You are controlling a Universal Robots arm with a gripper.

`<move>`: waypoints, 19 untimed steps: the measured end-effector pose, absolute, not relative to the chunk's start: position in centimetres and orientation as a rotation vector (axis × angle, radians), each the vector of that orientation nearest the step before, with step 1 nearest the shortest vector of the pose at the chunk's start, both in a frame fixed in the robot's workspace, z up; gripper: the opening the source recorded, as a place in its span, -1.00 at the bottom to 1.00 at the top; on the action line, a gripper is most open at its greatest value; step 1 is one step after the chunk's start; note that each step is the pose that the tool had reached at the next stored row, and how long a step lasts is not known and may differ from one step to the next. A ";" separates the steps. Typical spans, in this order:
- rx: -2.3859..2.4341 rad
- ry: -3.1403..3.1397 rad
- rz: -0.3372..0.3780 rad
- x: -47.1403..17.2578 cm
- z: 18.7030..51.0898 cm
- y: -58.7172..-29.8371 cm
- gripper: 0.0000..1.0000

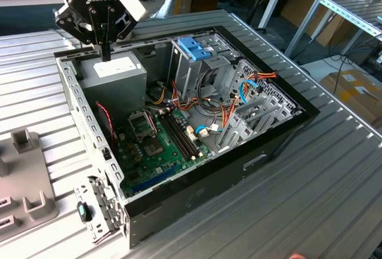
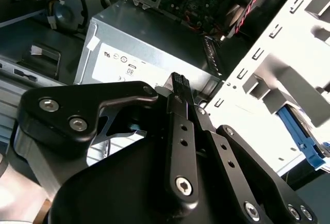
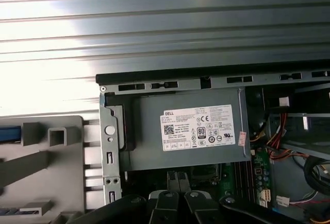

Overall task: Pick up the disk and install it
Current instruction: 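Reach for the disk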

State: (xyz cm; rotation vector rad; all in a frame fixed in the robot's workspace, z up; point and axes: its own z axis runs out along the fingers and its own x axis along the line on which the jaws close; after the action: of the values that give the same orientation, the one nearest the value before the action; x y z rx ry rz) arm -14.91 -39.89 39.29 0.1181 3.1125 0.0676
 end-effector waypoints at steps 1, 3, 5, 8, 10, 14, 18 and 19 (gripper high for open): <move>0.118 3.112 0.068 -15.0 39.3 -39.9 -0.79; 0.118 3.112 0.068 -15.2 39.3 -39.9 -0.79; 0.118 3.112 0.068 -15.4 39.3 -39.9 -0.79; 0.118 3.112 0.068 -15.8 39.3 -39.9 -0.79; 0.118 3.113 0.068 -16.1 39.2 -39.9 -0.79; 0.118 3.112 0.068 -17.0 39.2 -39.9 -0.79; 0.118 3.112 0.068 -17.9 39.2 -39.9 -0.79; 0.118 3.112 0.068 -18.2 39.2 -39.9 -0.79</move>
State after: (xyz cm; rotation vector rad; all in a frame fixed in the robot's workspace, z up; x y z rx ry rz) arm -18.17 -39.89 39.15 0.1179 3.1125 0.0676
